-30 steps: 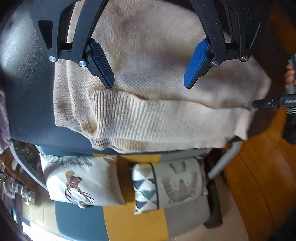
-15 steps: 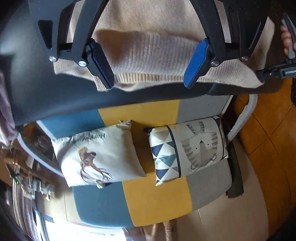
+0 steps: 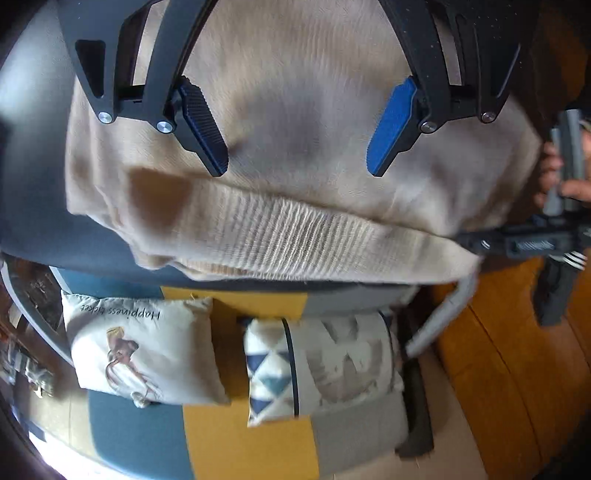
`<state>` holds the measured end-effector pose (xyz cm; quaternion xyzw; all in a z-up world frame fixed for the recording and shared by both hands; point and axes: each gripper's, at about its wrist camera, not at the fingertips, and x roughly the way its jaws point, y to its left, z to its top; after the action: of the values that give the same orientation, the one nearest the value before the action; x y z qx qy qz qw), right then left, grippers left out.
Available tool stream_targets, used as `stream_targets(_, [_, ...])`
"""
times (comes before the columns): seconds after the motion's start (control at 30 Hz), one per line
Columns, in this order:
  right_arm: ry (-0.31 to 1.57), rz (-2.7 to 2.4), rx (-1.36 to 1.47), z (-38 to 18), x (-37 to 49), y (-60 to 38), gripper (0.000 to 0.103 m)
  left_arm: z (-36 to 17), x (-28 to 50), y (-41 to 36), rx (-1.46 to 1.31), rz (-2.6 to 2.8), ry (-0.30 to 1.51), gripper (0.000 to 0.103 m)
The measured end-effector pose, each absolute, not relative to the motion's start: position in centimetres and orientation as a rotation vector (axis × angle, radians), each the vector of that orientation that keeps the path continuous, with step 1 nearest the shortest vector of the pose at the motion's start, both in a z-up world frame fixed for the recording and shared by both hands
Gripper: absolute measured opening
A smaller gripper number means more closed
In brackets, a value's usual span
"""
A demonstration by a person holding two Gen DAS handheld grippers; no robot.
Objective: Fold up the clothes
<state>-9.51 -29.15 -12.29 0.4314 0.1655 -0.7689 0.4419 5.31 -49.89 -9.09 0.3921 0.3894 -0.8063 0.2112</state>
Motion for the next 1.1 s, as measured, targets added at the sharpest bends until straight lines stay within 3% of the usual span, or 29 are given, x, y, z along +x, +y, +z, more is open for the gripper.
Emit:
stream_targets(0.17, [0.355, -2.134, 0.997, -11.9, -13.3, -31.1, 0.08, -8.8, 5.9, -51.4, 0.977, -2.22, 1.087, 0.017])
stream_targets(0.27, [0.193, -2.148, 0.99, -11.1, -13.9, -29.0, 0.08, -8.9, 7.1, -51.6, 0.949, -2.213, 1.08, 0.018])
stream_targets(0.73, [0.242, -2.24, 1.044, -10.3, -10.5, -15.7, 0.08, -10.1, 14.2, -48.9, 1.06, -2.161, 1.044, 0.018])
stream_targets(0.87, [0.178, -2.221, 1.101, -10.5, -10.4, -12.1, 0.08, -10.0, 16.3, -47.8, 1.094, -2.151, 1.004, 0.018])
stream_targets(1.1, [0.076, -2.123, 1.083, -10.3, -9.8, -10.1, 0.08, -10.2, 21.2, -46.7, 1.036, -2.111, 1.084, 0.018])
